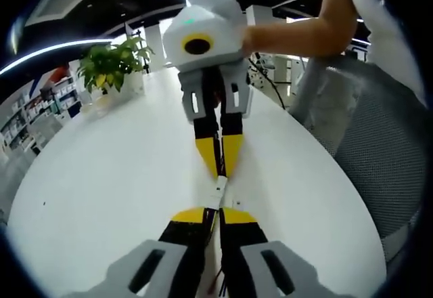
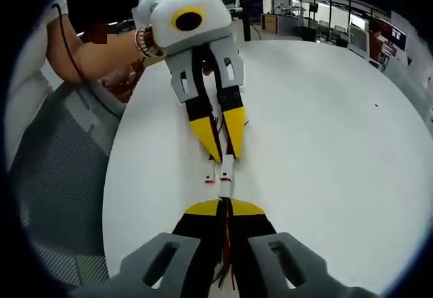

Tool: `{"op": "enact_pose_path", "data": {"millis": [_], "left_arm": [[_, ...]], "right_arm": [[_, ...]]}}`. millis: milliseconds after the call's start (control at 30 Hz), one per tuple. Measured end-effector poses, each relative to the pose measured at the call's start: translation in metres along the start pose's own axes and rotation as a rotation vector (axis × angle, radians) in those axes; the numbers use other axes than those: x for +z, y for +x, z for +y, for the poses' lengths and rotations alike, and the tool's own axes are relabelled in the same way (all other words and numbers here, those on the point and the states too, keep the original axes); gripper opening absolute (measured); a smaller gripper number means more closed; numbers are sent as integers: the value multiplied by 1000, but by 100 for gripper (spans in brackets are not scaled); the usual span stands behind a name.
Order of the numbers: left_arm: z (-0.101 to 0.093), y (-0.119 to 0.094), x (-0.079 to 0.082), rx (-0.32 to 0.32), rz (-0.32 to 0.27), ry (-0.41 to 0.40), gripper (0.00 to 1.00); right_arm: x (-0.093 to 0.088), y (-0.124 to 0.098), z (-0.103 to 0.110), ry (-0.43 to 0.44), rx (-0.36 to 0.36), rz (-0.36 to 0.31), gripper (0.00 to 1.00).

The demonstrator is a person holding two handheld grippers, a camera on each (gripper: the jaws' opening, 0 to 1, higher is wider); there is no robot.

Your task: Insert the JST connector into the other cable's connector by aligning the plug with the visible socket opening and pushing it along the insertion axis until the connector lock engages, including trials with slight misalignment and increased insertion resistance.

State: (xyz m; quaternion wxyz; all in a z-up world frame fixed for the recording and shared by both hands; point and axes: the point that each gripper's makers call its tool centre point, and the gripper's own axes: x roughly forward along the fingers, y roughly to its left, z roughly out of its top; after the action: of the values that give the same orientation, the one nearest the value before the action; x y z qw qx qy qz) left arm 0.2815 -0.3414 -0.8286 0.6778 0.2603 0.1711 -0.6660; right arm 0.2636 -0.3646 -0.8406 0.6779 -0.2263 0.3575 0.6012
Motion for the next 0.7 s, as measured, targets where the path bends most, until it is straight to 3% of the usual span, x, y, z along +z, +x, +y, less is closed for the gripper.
{"op": "enact_pose_path", "data": {"millis": [700], "left_arm": [[0, 1, -2, 7, 18, 12, 0]], "right_arm": [[5, -3, 0, -10, -4, -11, 1]]}}
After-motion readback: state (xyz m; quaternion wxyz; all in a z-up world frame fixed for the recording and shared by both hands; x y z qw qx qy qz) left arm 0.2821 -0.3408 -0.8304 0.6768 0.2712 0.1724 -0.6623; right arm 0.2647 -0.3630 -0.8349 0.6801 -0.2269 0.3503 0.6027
